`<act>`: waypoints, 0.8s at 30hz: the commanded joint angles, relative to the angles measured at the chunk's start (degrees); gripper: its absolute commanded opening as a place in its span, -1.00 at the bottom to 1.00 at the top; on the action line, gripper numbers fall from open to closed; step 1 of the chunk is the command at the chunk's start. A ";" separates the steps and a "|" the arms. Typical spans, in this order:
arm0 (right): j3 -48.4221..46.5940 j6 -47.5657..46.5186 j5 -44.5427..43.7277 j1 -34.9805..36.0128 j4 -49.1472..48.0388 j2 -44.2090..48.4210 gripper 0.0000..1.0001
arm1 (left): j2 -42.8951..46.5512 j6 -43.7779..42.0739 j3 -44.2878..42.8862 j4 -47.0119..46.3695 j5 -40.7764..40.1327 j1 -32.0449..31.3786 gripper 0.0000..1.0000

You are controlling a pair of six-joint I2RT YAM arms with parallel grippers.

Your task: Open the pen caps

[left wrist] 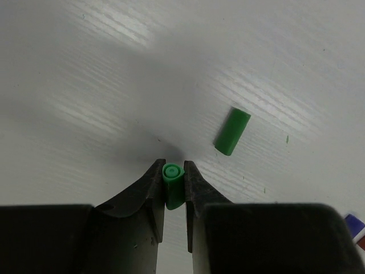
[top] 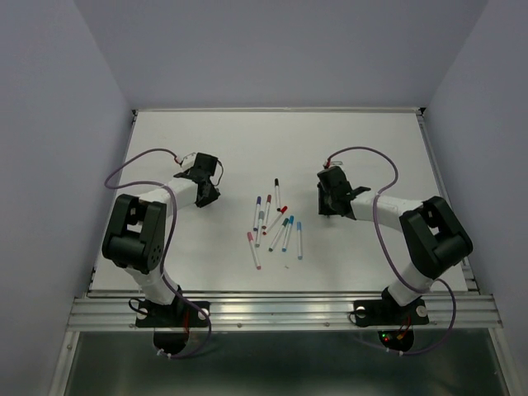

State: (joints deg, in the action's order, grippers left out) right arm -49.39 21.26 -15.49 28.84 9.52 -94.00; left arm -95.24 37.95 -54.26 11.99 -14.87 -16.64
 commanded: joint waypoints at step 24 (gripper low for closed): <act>-3.53 -2.62 7.49 -0.28 1.64 16.38 1.00 | -4.87 -0.43 -6.56 0.40 2.39 0.82 -0.49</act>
State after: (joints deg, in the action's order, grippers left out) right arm -51.72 19.09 -8.49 28.84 11.97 -79.70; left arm -100.55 37.52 -59.20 11.86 -12.73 -16.03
